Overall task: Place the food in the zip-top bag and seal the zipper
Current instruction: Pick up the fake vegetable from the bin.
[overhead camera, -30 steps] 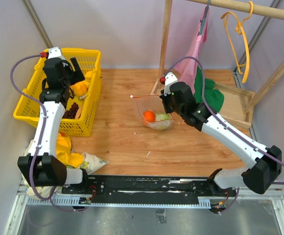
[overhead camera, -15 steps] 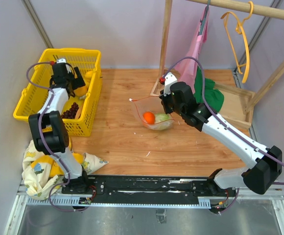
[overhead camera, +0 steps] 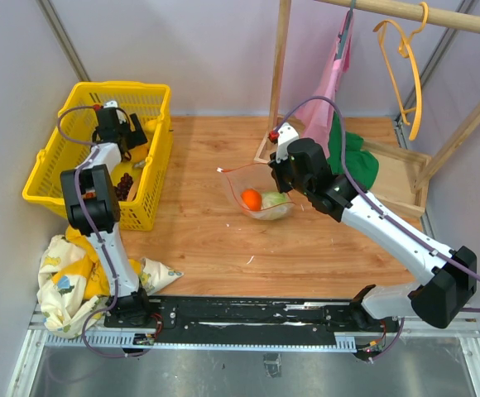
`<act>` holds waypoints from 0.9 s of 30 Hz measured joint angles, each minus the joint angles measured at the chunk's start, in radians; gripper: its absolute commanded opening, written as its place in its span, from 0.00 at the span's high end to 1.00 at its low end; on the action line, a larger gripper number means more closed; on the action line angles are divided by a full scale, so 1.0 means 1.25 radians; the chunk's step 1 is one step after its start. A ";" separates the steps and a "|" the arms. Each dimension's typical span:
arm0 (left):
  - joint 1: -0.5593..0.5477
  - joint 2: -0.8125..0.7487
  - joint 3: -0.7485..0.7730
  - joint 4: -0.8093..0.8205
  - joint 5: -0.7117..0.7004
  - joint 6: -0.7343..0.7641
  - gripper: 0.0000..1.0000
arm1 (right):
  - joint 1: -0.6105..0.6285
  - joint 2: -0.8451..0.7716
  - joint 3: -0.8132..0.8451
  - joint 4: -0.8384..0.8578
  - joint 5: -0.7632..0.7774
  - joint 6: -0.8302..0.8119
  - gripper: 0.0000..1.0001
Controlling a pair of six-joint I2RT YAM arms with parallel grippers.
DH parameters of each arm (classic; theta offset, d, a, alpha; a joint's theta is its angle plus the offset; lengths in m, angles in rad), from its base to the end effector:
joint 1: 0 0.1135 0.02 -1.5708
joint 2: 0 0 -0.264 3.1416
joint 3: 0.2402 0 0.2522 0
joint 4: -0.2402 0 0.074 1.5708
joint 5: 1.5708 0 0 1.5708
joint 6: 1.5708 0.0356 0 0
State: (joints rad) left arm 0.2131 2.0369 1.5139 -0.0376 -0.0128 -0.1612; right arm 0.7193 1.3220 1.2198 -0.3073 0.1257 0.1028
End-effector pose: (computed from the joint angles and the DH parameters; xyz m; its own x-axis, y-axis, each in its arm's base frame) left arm 0.4628 0.1006 0.2207 -0.4773 -0.2675 -0.8370 -0.3026 0.9443 -0.1292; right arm 0.2324 0.1976 0.3605 -0.3561 -0.1766 -0.9176 -0.5334 0.8447 0.0445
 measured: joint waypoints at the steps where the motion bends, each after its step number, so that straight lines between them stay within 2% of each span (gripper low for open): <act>1: 0.000 0.012 0.006 0.004 0.004 0.000 0.08 | 0.000 0.000 0.000 0.000 0.000 0.000 0.99; 6: 0.001 0.060 0.014 0.009 0.019 0.000 0.12 | 0.000 0.001 0.000 0.000 -0.002 -0.001 0.99; 9: 0.002 0.070 0.014 0.005 0.029 0.000 0.17 | 0.000 0.002 0.000 0.000 -0.002 -0.001 0.99; 16: 0.002 0.077 0.027 0.003 0.047 0.015 0.38 | 0.000 0.006 0.000 0.001 -0.003 -0.001 0.99; 22: 0.005 0.077 0.027 0.003 0.058 0.031 0.62 | 0.000 0.006 0.000 0.000 -0.006 -0.001 0.99; 27: 0.005 0.049 0.016 -0.001 0.065 0.041 0.67 | 0.000 0.006 0.000 0.001 -0.011 -0.001 0.99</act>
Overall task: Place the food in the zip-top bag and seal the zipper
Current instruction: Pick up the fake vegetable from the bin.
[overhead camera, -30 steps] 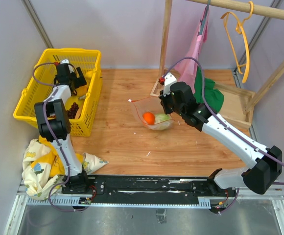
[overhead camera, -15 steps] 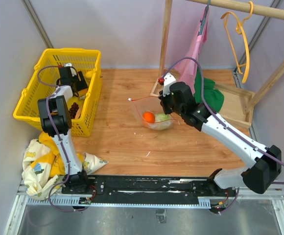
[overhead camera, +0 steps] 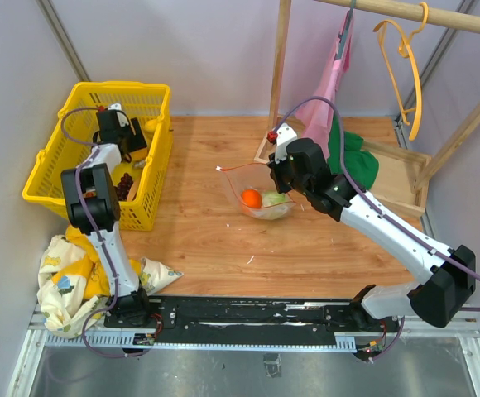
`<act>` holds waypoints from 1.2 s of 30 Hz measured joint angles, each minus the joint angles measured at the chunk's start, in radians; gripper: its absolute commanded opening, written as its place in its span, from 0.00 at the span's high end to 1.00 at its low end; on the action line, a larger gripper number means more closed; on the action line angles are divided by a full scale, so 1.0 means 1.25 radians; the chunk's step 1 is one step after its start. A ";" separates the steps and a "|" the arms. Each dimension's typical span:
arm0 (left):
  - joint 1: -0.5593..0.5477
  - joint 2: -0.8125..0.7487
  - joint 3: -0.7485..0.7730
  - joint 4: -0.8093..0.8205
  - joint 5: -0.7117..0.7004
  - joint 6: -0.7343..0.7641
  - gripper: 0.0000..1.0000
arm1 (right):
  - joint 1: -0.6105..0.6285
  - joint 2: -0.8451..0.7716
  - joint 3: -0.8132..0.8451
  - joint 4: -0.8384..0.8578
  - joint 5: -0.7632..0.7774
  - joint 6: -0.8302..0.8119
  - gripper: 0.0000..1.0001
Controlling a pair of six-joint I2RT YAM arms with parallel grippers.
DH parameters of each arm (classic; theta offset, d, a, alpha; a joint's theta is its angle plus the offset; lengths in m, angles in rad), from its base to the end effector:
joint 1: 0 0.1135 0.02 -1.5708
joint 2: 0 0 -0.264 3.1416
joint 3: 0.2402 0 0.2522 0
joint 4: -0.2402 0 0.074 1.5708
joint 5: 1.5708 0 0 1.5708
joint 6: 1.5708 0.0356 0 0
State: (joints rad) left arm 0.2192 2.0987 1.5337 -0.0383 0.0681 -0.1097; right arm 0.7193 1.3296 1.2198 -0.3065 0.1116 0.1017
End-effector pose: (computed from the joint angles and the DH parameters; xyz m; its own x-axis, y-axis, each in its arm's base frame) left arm 0.4712 0.1025 0.1989 -0.5327 -0.2306 -0.8143 -0.2219 0.9666 -0.1285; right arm 0.2336 0.1993 0.3584 -0.3613 -0.1823 -0.9144 -0.5443 0.8375 0.0481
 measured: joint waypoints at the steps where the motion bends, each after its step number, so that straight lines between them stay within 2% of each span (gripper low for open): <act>1: 0.000 -0.014 -0.007 -0.002 0.000 0.001 0.68 | 0.000 0.000 0.000 0.000 0.000 0.000 0.99; 11: 0.000 -0.179 -0.023 -0.024 -0.051 0.007 0.73 | 0.000 0.000 0.000 0.000 -0.012 0.000 0.99; 21: 0.000 -0.323 -0.062 -0.127 -0.071 -0.028 0.75 | 0.000 0.000 0.000 -0.001 -0.013 0.001 0.99; 31: -0.005 -0.516 -0.071 -0.190 0.065 -0.083 0.77 | 0.000 0.000 0.000 -0.003 -0.020 0.001 0.99; 36: -0.046 -0.613 -0.119 -0.194 0.131 -0.101 0.77 | 0.000 0.000 0.000 -0.003 -0.027 0.002 0.99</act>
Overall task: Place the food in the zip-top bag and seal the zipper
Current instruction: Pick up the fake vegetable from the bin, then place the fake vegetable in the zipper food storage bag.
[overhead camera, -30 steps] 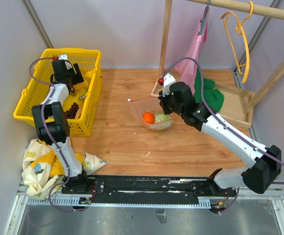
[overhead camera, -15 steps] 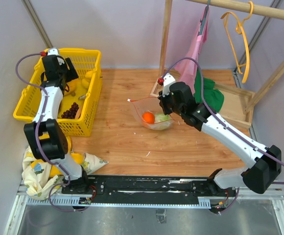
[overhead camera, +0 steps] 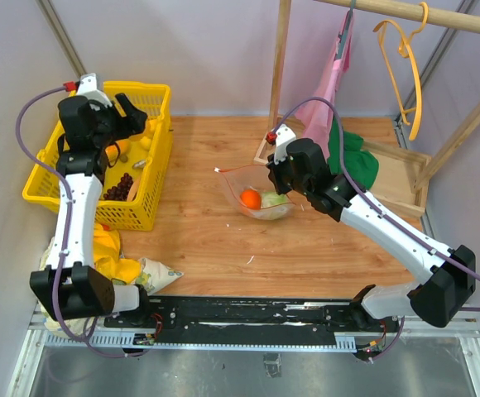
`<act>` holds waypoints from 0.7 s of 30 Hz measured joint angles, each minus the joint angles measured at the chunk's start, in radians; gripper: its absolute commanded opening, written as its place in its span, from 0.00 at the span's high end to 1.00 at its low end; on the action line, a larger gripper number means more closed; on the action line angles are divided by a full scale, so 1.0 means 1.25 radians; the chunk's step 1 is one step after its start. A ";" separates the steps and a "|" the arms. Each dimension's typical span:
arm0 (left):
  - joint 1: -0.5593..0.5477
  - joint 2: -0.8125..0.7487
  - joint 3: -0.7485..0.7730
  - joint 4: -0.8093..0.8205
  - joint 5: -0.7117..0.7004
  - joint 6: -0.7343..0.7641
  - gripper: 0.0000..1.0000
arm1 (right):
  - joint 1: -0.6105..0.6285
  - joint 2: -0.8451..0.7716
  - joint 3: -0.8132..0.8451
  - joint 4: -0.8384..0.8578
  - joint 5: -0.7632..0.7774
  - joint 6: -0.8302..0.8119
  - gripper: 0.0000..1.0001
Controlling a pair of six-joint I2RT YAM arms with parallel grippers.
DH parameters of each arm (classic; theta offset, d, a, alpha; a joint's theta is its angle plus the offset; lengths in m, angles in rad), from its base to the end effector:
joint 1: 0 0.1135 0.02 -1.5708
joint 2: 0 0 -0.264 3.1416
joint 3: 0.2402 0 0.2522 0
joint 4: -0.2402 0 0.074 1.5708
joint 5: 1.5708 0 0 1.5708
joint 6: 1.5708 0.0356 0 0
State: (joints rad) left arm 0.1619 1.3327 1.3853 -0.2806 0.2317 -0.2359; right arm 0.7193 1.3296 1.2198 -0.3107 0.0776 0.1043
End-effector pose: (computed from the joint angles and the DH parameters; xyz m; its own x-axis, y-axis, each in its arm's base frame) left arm 0.3024 0.0411 0.4183 -0.2318 -0.2683 -0.9350 0.0100 0.9605 -0.2781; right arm 0.2327 0.2002 0.3580 -0.3683 -0.1845 -0.9112 -0.5684 0.8203 0.0636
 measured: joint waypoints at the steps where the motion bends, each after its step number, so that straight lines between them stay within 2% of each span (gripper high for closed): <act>1: -0.013 -0.015 -0.009 0.001 0.011 -0.002 0.78 | 0.000 0.000 0.000 0.000 -0.001 0.000 0.99; 10: -0.144 -0.160 -0.108 0.035 0.112 -0.025 0.79 | 0.000 0.000 0.000 -0.001 -0.007 0.007 0.99; 21: -0.393 -0.273 -0.227 0.158 0.175 0.019 0.84 | 0.000 0.000 0.000 -0.001 -0.020 0.017 0.99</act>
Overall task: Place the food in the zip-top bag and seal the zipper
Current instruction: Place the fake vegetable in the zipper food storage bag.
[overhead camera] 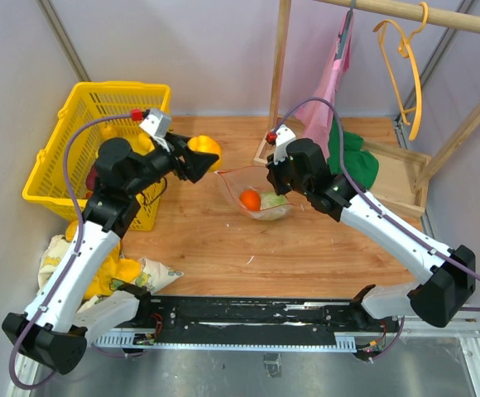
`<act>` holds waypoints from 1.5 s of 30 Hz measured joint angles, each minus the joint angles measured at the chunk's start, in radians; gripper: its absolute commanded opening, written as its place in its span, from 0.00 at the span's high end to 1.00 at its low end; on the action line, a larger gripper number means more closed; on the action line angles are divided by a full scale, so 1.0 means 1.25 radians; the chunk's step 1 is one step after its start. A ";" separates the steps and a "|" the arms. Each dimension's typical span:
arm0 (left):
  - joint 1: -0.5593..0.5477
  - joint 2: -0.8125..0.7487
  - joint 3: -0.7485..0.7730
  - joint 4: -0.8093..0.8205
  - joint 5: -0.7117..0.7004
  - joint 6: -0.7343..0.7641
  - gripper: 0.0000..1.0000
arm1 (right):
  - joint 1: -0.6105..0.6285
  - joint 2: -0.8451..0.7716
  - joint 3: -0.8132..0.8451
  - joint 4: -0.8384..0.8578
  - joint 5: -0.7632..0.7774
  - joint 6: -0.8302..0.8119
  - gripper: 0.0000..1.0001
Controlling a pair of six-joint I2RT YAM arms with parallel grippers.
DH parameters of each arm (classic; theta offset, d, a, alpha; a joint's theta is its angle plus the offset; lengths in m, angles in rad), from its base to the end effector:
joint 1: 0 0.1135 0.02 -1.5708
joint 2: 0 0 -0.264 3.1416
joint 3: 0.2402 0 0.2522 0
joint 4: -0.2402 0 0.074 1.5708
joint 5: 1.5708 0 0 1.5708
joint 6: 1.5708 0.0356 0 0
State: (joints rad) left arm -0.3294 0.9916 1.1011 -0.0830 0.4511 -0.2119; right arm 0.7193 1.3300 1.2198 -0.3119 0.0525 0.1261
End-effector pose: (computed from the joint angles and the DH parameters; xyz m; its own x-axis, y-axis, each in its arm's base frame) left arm 0.2017 -0.0853 0.4237 -0.1234 -0.1578 -0.9797 0.6930 0.6929 -0.1989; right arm 0.2322 0.2009 0.3577 -0.3840 -0.1693 -0.9077 -0.5782 0.8105 0.0934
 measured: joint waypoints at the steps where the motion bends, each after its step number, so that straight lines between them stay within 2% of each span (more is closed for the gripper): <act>1: -0.017 -0.004 -0.011 0.013 0.002 0.007 0.84 | 0.000 0.000 0.000 0.000 -0.001 0.001 0.99; 10: -0.203 -0.007 -0.096 0.124 0.010 0.090 0.84 | 0.000 0.000 0.000 0.000 -0.006 0.001 0.99; 14: -0.257 0.012 -0.107 0.173 0.005 0.123 0.84 | 0.000 0.000 0.000 0.000 -0.009 0.002 0.99; 29: -0.306 0.132 -0.123 0.153 -0.089 0.211 0.76 | 0.000 0.000 0.000 0.000 -0.021 0.004 0.99; 35: -0.315 0.154 -0.123 0.099 -0.162 0.245 0.65 | 0.000 0.000 0.000 0.000 -0.021 0.004 0.99; 38: -0.315 0.163 -0.123 0.078 -0.208 0.257 0.53 | 0.000 0.000 0.000 0.000 -0.021 0.004 0.99; 45: -0.316 0.188 -0.113 0.060 -0.285 0.258 0.32 | 0.000 0.000 0.000 0.000 -0.024 0.004 0.99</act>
State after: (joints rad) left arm -0.7242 1.2263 0.9604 -0.0082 0.0952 0.1104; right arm 0.7193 1.3300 1.2198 -0.3119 0.0223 0.1310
